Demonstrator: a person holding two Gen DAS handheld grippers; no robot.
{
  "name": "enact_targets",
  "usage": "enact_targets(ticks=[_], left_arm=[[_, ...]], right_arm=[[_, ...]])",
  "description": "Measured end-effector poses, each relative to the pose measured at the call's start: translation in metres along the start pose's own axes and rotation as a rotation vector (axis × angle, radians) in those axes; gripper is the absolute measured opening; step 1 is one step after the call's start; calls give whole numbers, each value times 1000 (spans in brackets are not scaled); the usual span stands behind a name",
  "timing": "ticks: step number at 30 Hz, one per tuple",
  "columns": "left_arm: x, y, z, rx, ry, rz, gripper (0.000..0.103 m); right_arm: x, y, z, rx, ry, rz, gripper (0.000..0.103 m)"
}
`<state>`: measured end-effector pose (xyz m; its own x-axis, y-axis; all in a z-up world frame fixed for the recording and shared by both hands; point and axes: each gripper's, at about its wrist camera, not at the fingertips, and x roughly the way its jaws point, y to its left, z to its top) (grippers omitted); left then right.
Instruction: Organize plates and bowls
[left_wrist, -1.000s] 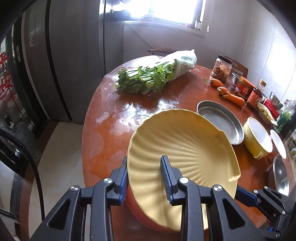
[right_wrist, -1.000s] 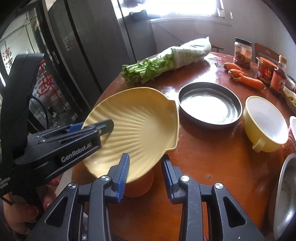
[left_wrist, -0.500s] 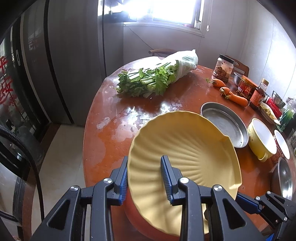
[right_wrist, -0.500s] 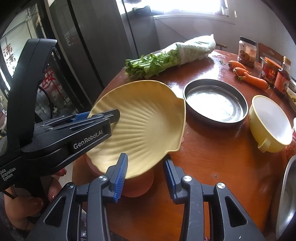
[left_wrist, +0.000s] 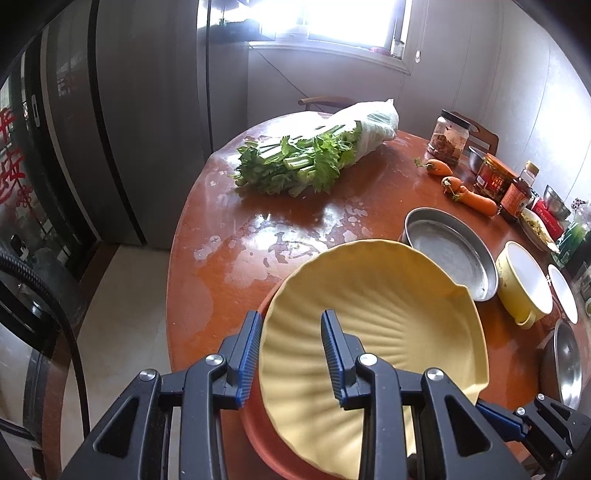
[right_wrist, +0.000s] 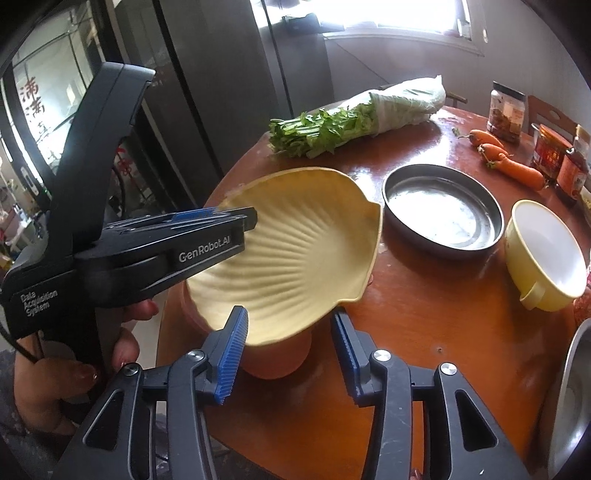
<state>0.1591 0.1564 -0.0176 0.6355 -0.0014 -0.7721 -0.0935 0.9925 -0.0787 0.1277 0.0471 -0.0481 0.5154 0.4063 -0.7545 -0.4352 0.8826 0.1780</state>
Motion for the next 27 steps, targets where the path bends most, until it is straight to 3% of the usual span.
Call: enact_targets(ticks=[8,12,27], left_arm=[[-3,1,-1,-6,1,-1,34],[-7,2,-1,-11,-16,-4,46],[-37,1,0,-23,-71,-19,53]], right_arm=[[-5,-2,-2,11,4,17,56],[-9,-3,-5,10,-3,15,57],[-38,-24,-7,36,-64,-25,60]])
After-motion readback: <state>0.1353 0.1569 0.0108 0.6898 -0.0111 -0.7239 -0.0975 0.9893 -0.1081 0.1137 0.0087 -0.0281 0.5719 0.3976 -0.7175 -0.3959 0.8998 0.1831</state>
